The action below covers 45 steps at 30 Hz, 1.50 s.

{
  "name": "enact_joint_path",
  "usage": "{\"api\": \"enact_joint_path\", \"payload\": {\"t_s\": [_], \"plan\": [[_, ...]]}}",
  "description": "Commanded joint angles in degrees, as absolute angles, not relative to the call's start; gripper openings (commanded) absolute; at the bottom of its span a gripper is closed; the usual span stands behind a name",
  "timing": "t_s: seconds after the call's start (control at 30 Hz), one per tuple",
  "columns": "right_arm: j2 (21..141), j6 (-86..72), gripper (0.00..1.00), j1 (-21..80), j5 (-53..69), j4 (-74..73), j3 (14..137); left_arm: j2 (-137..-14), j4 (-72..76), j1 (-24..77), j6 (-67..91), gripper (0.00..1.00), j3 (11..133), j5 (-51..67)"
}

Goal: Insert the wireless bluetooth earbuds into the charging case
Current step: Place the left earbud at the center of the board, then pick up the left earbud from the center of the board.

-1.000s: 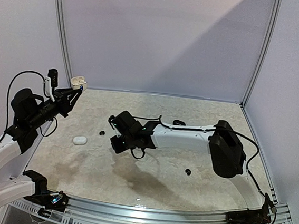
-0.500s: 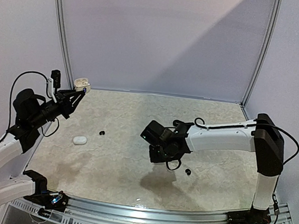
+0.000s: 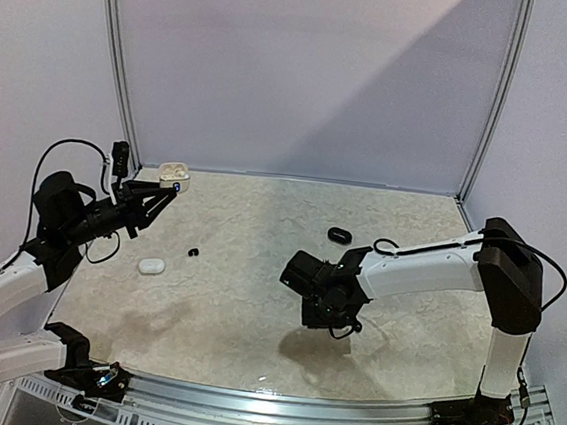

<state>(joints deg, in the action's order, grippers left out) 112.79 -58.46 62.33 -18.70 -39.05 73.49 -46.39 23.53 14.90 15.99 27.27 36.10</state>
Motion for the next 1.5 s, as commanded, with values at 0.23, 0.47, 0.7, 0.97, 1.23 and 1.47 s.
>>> {"api": "enact_joint_path", "payload": {"t_s": [0.23, 0.47, 0.7, 0.97, 1.23, 1.47], "plan": [[112.05, -52.75, 0.57, 60.35, -16.44, -45.18, 80.69, -47.92, 25.31, 15.70, 15.33, 0.00, 27.88, 37.09], [116.08, -40.88, 0.59, 57.70, -9.90, -59.10, 93.81, -47.89, 25.25, 15.73, 14.81, 0.00, 27.78, 36.91], [126.66, -31.80, 0.71, 56.84, -5.44, -75.84, 107.60, -47.66, 24.53, 15.77, 14.42, 0.00, 27.78, 37.08], [132.68, -27.57, 0.67, 55.38, -3.50, -75.68, 111.14, -47.77, 24.33, 15.96, 14.26, 0.00, 28.06, 37.19], [133.49, -27.20, 0.45, 55.19, -0.65, -73.20, 108.23, -47.51, 23.59, 15.99, 13.97, 0.00, 27.95, 36.91], [131.53, -27.64, 0.34, 54.53, 3.38, -70.69, 104.42, -47.81, 23.57, 15.97, 13.92, 0.00, 27.99, 36.91]]}}
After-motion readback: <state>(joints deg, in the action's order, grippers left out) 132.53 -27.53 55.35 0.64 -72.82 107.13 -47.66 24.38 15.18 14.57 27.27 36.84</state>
